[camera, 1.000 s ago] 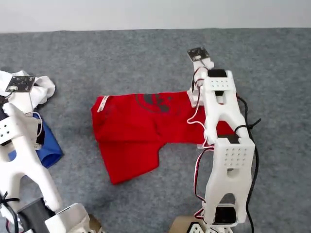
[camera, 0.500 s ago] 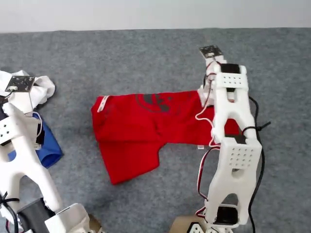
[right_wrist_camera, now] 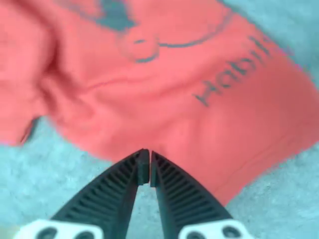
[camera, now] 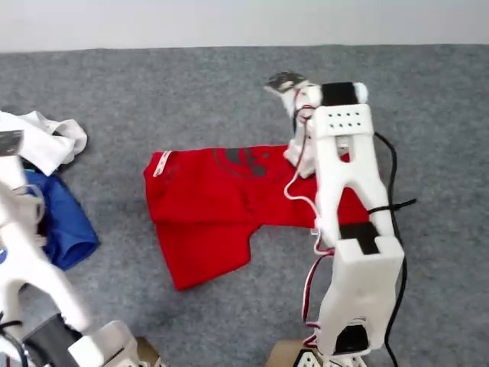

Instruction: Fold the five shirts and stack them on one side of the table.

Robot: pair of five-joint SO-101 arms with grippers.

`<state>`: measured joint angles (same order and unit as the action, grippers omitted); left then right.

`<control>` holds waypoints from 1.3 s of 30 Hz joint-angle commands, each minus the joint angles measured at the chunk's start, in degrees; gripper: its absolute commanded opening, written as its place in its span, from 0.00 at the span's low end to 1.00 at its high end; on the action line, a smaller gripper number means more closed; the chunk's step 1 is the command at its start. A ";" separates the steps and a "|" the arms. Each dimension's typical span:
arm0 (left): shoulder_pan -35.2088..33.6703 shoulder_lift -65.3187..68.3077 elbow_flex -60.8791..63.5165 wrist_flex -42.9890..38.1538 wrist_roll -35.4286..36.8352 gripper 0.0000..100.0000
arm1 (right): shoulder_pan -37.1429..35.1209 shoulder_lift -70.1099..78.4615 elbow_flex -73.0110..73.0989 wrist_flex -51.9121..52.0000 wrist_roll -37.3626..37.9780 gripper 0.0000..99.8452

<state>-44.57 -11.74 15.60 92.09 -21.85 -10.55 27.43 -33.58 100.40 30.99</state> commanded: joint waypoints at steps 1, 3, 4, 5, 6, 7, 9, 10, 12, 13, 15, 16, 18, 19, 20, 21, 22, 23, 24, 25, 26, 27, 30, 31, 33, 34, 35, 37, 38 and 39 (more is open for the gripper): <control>-5.89 -2.37 -3.03 0.53 0.09 0.00 | -2.68 -7.08 1.32 2.42 6.24 0.01; -8.44 -2.37 -3.12 0.53 0.09 0.00 | -4.70 -9.80 6.51 2.33 10.99 0.01; -9.41 -2.37 -3.12 0.53 0.09 0.00 | -5.58 -11.38 9.41 2.24 13.19 0.01; -10.20 -2.29 -3.12 0.53 0.09 0.00 | -6.46 -12.88 12.40 1.71 14.59 0.01; -10.99 -2.29 -3.12 0.44 0.09 0.00 | -7.25 -14.55 15.03 1.27 15.91 0.01; -11.69 -2.29 -3.12 0.35 0.09 0.00 | -7.96 -16.31 17.93 0.13 17.23 0.01; -12.84 -2.29 -3.12 0.26 0.00 0.00 | -9.45 -20.18 23.82 -3.03 19.60 0.01; -13.27 -2.29 -3.12 0.26 0.00 0.00 | -10.33 -22.02 27.08 -4.70 20.40 0.01; -14.24 -2.29 -3.12 0.18 0.00 0.00 | -12.70 -25.80 34.37 -8.13 21.45 0.01; -14.77 -2.29 -3.12 0.18 0.00 0.00 | -14.02 -27.82 38.42 -10.33 21.71 0.01; -15.65 -2.29 -3.12 0.18 0.00 0.00 | -16.57 -31.43 46.86 -16.31 22.24 0.01; -16.00 -2.29 -3.12 0.18 0.00 0.00 | -17.80 -33.01 50.90 -20.00 22.24 0.01; -16.53 -2.29 -3.12 0.18 0.00 0.00 | -20.70 -35.30 58.02 -27.12 22.15 0.01; -16.53 -2.29 -3.12 0.18 0.00 0.00 | -22.46 -36.18 61.10 -30.37 22.07 0.01; -16.53 -2.29 -3.12 0.18 0.00 0.00 | -24.04 -36.79 63.82 -33.63 21.89 0.01; -16.53 -2.29 -3.12 0.18 0.18 0.00 | -25.54 -37.23 66.11 -36.35 21.71 0.03; -16.44 -2.29 -3.12 0.18 0.18 0.00 | -26.86 -37.32 67.87 -38.64 21.36 0.06; -16.35 -2.20 -3.12 0.09 0.18 0.00 | -28.00 -37.14 69.10 -40.57 20.04 0.10; -16.35 -2.20 -3.03 0.09 0.18 0.00 | -29.05 -36.79 69.80 -41.98 18.11 0.15; -16.35 -2.11 -3.03 0.09 0.18 0.00 | -30.02 -36.26 70.15 -42.77 16.53 0.19; -16.44 -2.02 -3.03 0.09 0.18 0.00 | -30.81 -35.65 70.15 -43.12 16.09 0.21; -16.44 -1.93 -2.95 0.09 0.18 0.00 | -31.78 -34.86 70.15 -43.30 16.70 0.22; -16.53 -1.93 -2.86 0.09 0.18 0.00 | -34.15 -32.13 70.15 -44.26 18.46 0.20; -16.53 -1.93 -2.86 0.09 0.18 0.00 | -34.86 -31.34 70.15 -44.70 18.55 0.20; -16.53 -1.85 -2.86 0.09 0.18 0.00 | -36.18 -30.73 70.15 -44.79 18.55 0.19; -16.53 -1.85 -2.86 0.09 0.18 0.00 | -36.97 -30.64 70.15 -44.53 18.55 0.19; -16.53 -1.85 -2.86 0.09 0.18 0.00 | -37.85 -30.81 70.07 -44.18 18.46 0.19; -16.53 -1.85 -2.86 0.09 0.18 0.00 | -39.34 -31.96 70.07 -43.30 18.29 0.19; -16.53 -1.85 -2.86 -0.09 0.18 0.00 | -40.13 -32.57 70.07 -43.03 18.29 0.19; -16.53 -1.85 -2.77 -0.62 0.18 0.00 | -40.84 -32.92 70.07 -43.03 18.29 0.19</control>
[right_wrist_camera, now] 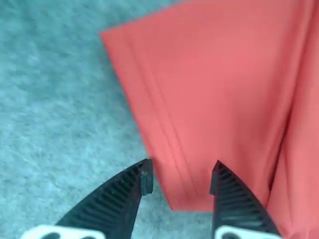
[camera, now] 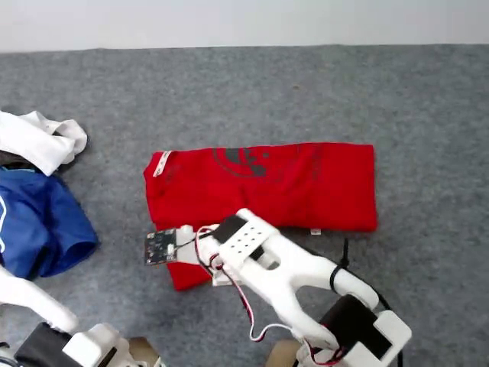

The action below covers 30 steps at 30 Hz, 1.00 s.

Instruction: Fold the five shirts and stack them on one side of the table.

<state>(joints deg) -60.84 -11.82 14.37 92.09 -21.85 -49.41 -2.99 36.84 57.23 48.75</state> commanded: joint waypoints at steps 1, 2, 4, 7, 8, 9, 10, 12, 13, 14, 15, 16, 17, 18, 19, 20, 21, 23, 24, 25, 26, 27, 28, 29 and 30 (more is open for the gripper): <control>-0.26 -1.76 -1.19 -1.14 0.18 0.01 | -2.51 -2.68 -0.35 0.04 0.53 0.19; -0.26 -1.76 -0.75 -1.76 0.18 0.01 | -2.86 -2.59 -0.26 -0.22 0.53 0.19; -0.26 -1.76 0.48 -2.64 0.18 0.01 | -3.03 -1.54 -0.26 -0.57 0.62 0.19; -0.26 -1.85 2.07 -3.08 0.00 0.01 | -3.03 0.75 -0.35 -1.10 0.70 0.19; -0.26 -1.85 2.42 -3.08 0.00 0.01 | -3.03 1.36 -0.35 -1.10 0.70 0.19; -0.26 -1.85 2.68 -3.08 0.00 0.01 | -3.03 1.98 -0.35 -1.10 0.70 0.19; -0.26 -1.85 2.68 -3.08 0.00 0.01 | -3.03 2.51 -0.35 -1.54 0.70 0.19; -0.35 -1.85 2.68 -3.08 0.00 0.01 | -3.03 3.47 -0.35 -2.68 0.70 0.19; -0.35 -1.93 2.68 -3.08 0.00 0.01 | -3.03 3.74 -0.70 -2.77 0.79 0.19; -0.35 -2.02 2.68 -3.08 0.00 0.01 | -3.03 4.53 -1.76 -2.33 0.79 0.19; -0.35 -2.11 2.68 -3.08 0.00 0.01 | -2.95 5.14 -2.55 -2.33 0.79 0.19; -0.35 -2.11 2.68 -3.08 0.00 0.01 | -2.77 6.02 -3.43 -2.33 0.79 0.19; -0.35 -2.11 2.68 -3.08 0.00 0.01 | -2.68 7.16 -4.22 -2.33 0.79 0.19; -0.35 -2.11 2.68 -3.08 0.00 0.01 | -2.68 8.31 -5.36 -2.07 0.79 0.19; -0.35 -2.11 2.68 -2.99 0.00 0.01 | -2.68 9.45 -6.59 -1.19 0.79 0.18; -0.35 -2.11 2.68 -2.90 0.00 0.01 | -2.68 10.59 -8.18 -0.22 0.79 0.16; -0.35 -2.11 2.68 -2.81 0.00 0.01 | -2.68 11.74 -9.76 0.57 0.79 0.13; -0.44 -2.11 2.68 -2.73 0.00 0.01 | -2.51 13.85 -12.66 1.89 0.79 0.09; -0.79 -2.11 2.68 -2.73 0.00 0.01 | -2.07 14.55 -13.89 2.42 0.79 0.08; -1.32 -2.11 2.59 -2.81 0.00 0.01 | -1.80 15.16 -15.21 2.77 0.79 0.06; -1.85 -2.11 2.51 -2.99 0.00 0.01 | -1.63 15.25 -16.18 3.21 0.79 0.05; -2.37 -2.11 2.51 -3.08 0.00 0.01 | -1.45 15.25 -17.23 3.82 0.79 0.04; -2.73 -2.02 2.51 -3.08 0.00 0.01 | -1.45 15.25 -18.11 4.44 0.79 0.04; -2.99 -2.02 2.59 -3.08 0.00 0.01 | -1.45 15.25 -19.16 5.14 0.79 0.03; -3.08 -1.85 2.59 -3.08 0.00 0.01 | -1.45 15.25 -20.04 5.93 0.79 0.02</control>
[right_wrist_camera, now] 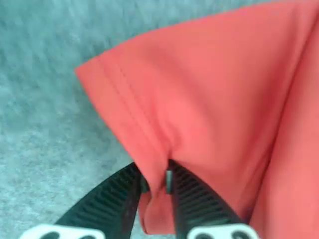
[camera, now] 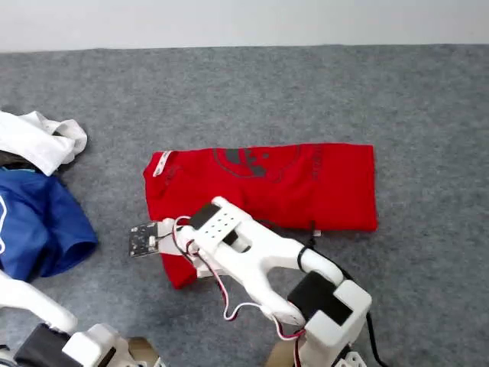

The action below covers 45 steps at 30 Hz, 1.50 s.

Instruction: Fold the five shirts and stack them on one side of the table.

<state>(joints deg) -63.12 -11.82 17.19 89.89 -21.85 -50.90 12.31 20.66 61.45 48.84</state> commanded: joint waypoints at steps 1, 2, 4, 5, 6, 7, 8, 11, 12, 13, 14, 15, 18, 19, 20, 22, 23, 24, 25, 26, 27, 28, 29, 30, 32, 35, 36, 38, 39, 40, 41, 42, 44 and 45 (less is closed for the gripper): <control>-0.79 -1.85 -0.13 -0.88 0.00 0.01 | 0.04 -0.04 -4.66 2.24 0.70 0.01; -0.79 -1.85 -0.13 -0.79 0.00 0.01 | 0.04 -0.04 -5.19 2.68 0.70 0.01; -0.79 -2.02 -0.13 -0.79 0.00 0.01 | 0.31 -0.04 -6.59 3.38 0.70 0.01; -0.79 -2.11 -0.22 -0.79 0.00 0.01 | 0.75 -0.04 -7.56 3.91 0.62 0.01; -0.79 -2.11 -0.22 -0.79 0.00 0.01 | 1.19 -0.04 -8.79 4.26 0.53 0.01; -0.79 -2.11 -0.22 -0.79 0.00 0.01 | 1.98 -0.04 -10.11 4.70 0.53 0.01; -0.79 -2.11 -0.22 -0.79 0.00 0.01 | 2.86 -0.04 -11.60 5.14 0.53 0.01; -0.79 -1.85 -0.13 -0.79 0.00 0.01 | 5.41 0.31 -16.00 5.49 0.62 0.01; -0.79 -1.85 -0.13 -0.79 0.00 0.01 | 6.11 0.48 -17.05 5.41 0.70 0.01; -0.79 -1.85 -0.13 -0.79 0.00 0.01 | 6.64 0.48 -17.93 5.32 0.70 0.01; -0.70 -1.85 -0.13 -0.79 0.00 0.01 | 7.08 0.48 -18.64 5.14 0.70 0.01; -0.62 -1.85 -0.13 -0.79 0.00 0.01 | 7.43 0.57 -19.16 4.97 0.70 0.01; -0.62 -1.76 -0.13 -0.79 0.00 0.01 | 8.40 0.84 -20.66 4.79 0.70 0.01; -0.62 -1.76 -0.13 -0.79 0.00 0.01 | 8.48 1.45 -21.27 4.35 0.70 0.01; -0.62 -1.76 -0.13 -0.79 0.00 0.01 | 9.01 2.24 -21.89 4.00 0.62 0.01; -0.62 -1.76 -0.13 -0.79 0.00 0.01 | 10.07 4.18 -23.82 3.21 0.44 0.01; -0.62 -1.76 -0.13 -0.79 0.00 0.01 | 10.51 5.41 -25.23 3.21 0.44 0.01; -0.70 -1.76 -0.13 -0.79 0.00 0.01 | 10.95 6.55 -26.90 3.47 0.44 0.01; -0.70 -1.76 -0.13 -0.79 0.00 0.01 | 11.38 7.78 -28.57 3.65 0.35 0.01; -0.70 -1.76 -0.13 -0.70 0.00 0.01 | 11.74 9.01 -30.07 3.74 0.35 0.01; -0.70 -1.76 -0.13 -0.70 0.00 0.01 | 12.26 9.98 -31.56 3.74 -0.18 0.01; -0.70 -1.76 -0.13 -0.70 0.00 0.01 | 12.79 10.95 -32.88 3.82 -0.62 0.01; -0.70 -1.76 -0.13 -0.70 0.00 0.01 | 13.23 11.82 -34.11 3.91 -0.88 0.01; -0.70 -1.76 -0.13 -0.70 0.00 0.01 | 13.67 12.44 -35.25 4.18 -1.05 0.01; -0.70 -1.76 -0.04 -0.62 0.00 0.01 | 14.29 13.67 -37.80 5.49 -1.14 0.01; -0.70 -1.76 0.22 -0.79 0.00 0.01 | 14.64 14.46 -39.74 6.73 -1.23 0.01; -0.70 -1.85 0.57 -0.88 0.00 0.01 | 14.64 14.46 -39.91 7.16 -1.23 0.01; -0.70 -1.76 1.19 -0.88 0.00 0.01 | 14.64 14.37 -40.09 8.40 -1.23 0.01; -0.70 -1.76 1.54 -0.88 -0.09 0.01 | 14.64 14.20 -40.09 9.01 -1.23 0.01; -0.70 -1.76 1.71 -0.97 -0.09 0.01 | 14.64 13.85 -40.09 9.71 -1.23 0.01; -0.70 -1.76 1.80 -0.97 -0.09 0.01 | 14.73 13.41 -40.09 10.42 -1.23 0.01; -0.79 -1.76 1.80 -1.14 -0.09 0.01 | 15.08 12.88 -40.09 10.86 -1.23 0.01; -0.79 -1.76 1.80 -1.23 -0.09 0.01 | 15.87 11.91 -40.09 11.21 -1.23 0.01; -0.79 -1.76 1.80 -1.23 -0.09 0.01 | 16.40 11.47 -40.09 11.21 -1.23 0.01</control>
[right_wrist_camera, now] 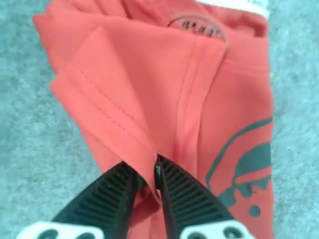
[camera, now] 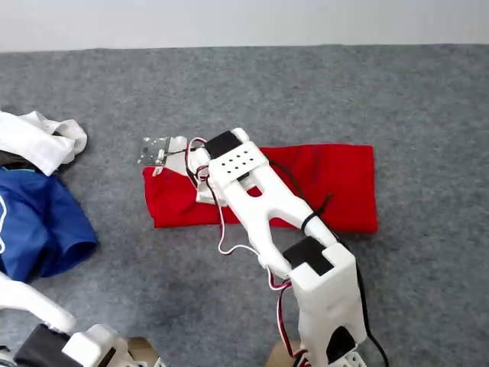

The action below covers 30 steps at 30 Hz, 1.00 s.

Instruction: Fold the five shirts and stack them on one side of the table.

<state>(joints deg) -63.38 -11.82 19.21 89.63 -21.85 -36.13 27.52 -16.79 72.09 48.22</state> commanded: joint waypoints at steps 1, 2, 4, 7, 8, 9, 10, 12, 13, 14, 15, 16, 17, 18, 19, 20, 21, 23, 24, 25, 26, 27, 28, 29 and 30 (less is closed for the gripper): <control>-0.44 -1.76 -0.31 -0.97 -0.09 0.01 | 2.33 -4.18 -2.64 0.57 -0.62 0.01; -0.44 -1.76 -0.31 -0.97 -0.09 0.01 | 2.86 -4.35 -2.64 0.57 -0.62 0.01; -0.44 -1.76 -0.31 -1.05 -0.09 0.01 | 3.91 -4.35 -2.64 0.57 -0.62 0.01; -0.35 -1.76 -0.31 -1.05 -0.09 0.01 | 4.70 -4.26 -2.46 0.57 -0.62 0.01; -0.26 -1.76 -0.31 -1.05 -0.09 0.01 | 4.70 -4.18 -2.37 0.57 -0.62 0.01; -0.26 -1.76 -0.31 -1.05 -0.09 0.01 | 4.62 -4.09 -2.37 0.48 -0.62 0.01; -0.18 -1.76 -0.31 -1.05 -0.09 0.01 | 4.62 -3.56 -2.37 0.31 -0.62 0.01; -0.18 -1.76 -0.31 -1.05 -0.09 0.01 | 4.53 -1.89 -2.46 0.04 -0.62 0.02; -0.18 -1.76 -0.31 -1.05 -0.09 0.01 | 4.53 -1.01 -2.46 0.04 -0.62 0.03; -0.18 -1.76 -0.31 -1.05 -0.09 0.01 | 4.53 -0.31 -2.55 0.04 -0.62 0.05; -0.18 -1.76 -0.31 -1.05 -0.09 0.01 | 4.53 0.31 -2.55 0.04 -0.62 0.07; -0.18 -1.76 -0.31 -1.05 -0.09 0.01 | 4.53 0.66 -2.55 0.04 -0.79 0.10; -0.18 -1.76 -0.31 -1.05 -0.09 0.01 | 4.53 0.92 -2.64 -0.04 -1.58 0.13; -0.18 -1.76 -0.31 -1.05 -0.09 0.01 | 4.53 1.01 -2.81 -0.48 -3.43 0.15; -0.18 -1.76 -0.31 -1.05 -0.09 0.01 | 4.62 1.27 -3.16 -1.19 -5.54 0.17; -0.18 -1.76 -0.31 -1.05 -0.09 0.01 | 4.79 1.36 -3.52 -1.54 -7.30 0.19; -0.18 -1.76 -0.31 -1.05 -0.09 0.01 | 4.88 1.45 -3.78 -2.07 -8.26 0.21; -0.18 -1.76 -0.31 -1.05 -0.09 0.01 | 4.88 1.45 -3.87 -3.30 -8.70 0.23; -0.18 -1.76 -0.31 -1.05 -0.09 0.01 | 4.88 1.54 -3.87 -4.18 -8.70 0.23; -0.18 -1.76 -0.31 -1.05 -0.09 0.01 | 4.88 1.54 -3.87 -5.23 -8.70 0.23; -0.18 -1.76 -0.31 -1.05 -0.09 0.01 | 4.88 1.54 -3.87 -6.29 -8.70 0.23; -0.18 -1.76 -0.31 -1.05 -0.09 0.01 | 4.88 1.54 -3.87 -7.08 -8.70 0.23; -0.18 -1.85 -0.31 -1.05 -0.09 0.01 | 4.88 1.63 -3.87 -7.87 -8.70 0.23; -0.18 -1.85 -0.31 -0.97 -0.09 0.01 | 4.88 1.98 -3.87 -8.40 -8.70 0.23; -0.18 -1.93 -0.31 -0.97 -0.09 0.01 | 4.88 2.59 -3.87 -8.75 -8.70 0.23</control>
<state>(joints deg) -63.38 -11.82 19.21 89.63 -21.85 -32.09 29.89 -17.05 65.23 40.13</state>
